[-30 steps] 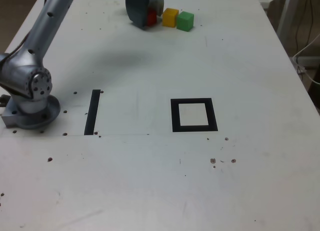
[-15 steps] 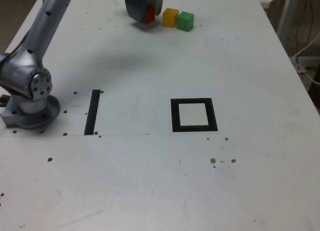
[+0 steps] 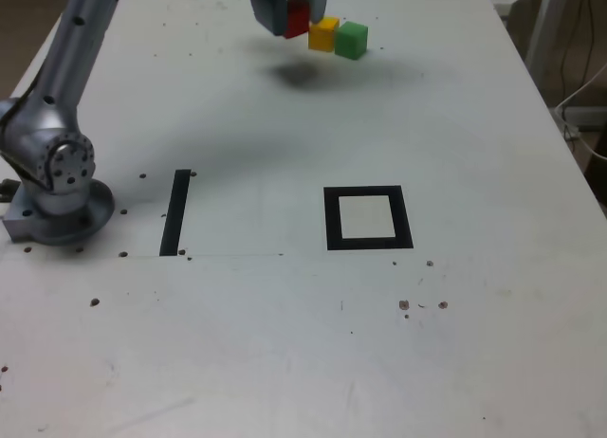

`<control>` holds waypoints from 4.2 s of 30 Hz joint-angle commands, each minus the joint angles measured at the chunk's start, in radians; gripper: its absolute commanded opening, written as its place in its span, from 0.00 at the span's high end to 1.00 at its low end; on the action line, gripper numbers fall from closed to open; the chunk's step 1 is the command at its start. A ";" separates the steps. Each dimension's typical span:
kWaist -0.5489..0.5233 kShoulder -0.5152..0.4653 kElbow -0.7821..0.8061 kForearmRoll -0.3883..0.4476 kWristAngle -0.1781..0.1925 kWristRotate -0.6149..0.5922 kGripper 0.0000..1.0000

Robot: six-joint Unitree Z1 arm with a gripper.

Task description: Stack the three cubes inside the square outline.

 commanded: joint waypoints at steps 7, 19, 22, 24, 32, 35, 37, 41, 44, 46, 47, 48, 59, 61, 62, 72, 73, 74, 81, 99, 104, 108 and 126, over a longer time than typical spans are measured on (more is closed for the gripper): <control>-0.171 -0.155 0.233 -0.037 0.001 -0.024 0.71; -0.456 -0.307 0.510 -0.187 -0.034 -0.130 0.71; -0.524 -0.321 0.547 -0.222 -0.043 -0.157 0.71; -0.567 -0.330 0.565 -0.242 -0.047 -0.175 0.71; -0.729 -0.343 0.590 -0.284 -0.060 -0.254 0.71; -0.772 -0.343 0.595 -0.291 -0.061 -0.282 0.71; -0.794 -0.341 0.603 -0.300 -0.062 -0.298 0.71; -0.821 -0.330 0.622 -0.327 -0.064 -0.318 0.71; -0.830 -0.319 0.633 -0.347 -0.065 -0.324 0.71; -0.835 -0.312 0.638 -0.362 -0.066 -0.328 0.71; -0.838 -0.309 0.640 -0.368 -0.066 -0.330 0.71; -0.841 -0.306 0.641 -0.375 -0.066 -0.332 0.71; -0.891 -0.261 0.683 -0.483 -0.075 -0.377 0.71; -0.892 -0.254 0.686 -0.494 -0.075 -0.380 0.71; -0.892 -0.251 0.688 -0.498 -0.075 -0.382 0.71; -0.890 -0.228 0.707 -0.547 -0.072 -0.388 0.71; -0.889 -0.228 0.710 -0.552 -0.072 -0.388 0.71; -0.888 -0.227 0.713 -0.557 -0.072 -0.388 0.71; -0.879 -0.224 0.739 -0.594 -0.073 -0.388 0.50; -0.867 -0.255 0.764 -0.617 -0.057 -0.386 0.01; -0.816 -0.310 0.750 -0.564 -0.013 -0.378 0.01; -0.746 -0.349 0.740 -0.522 0.018 -0.354 0.01; -0.358 -0.369 0.597 -0.394 0.050 -0.241 0.01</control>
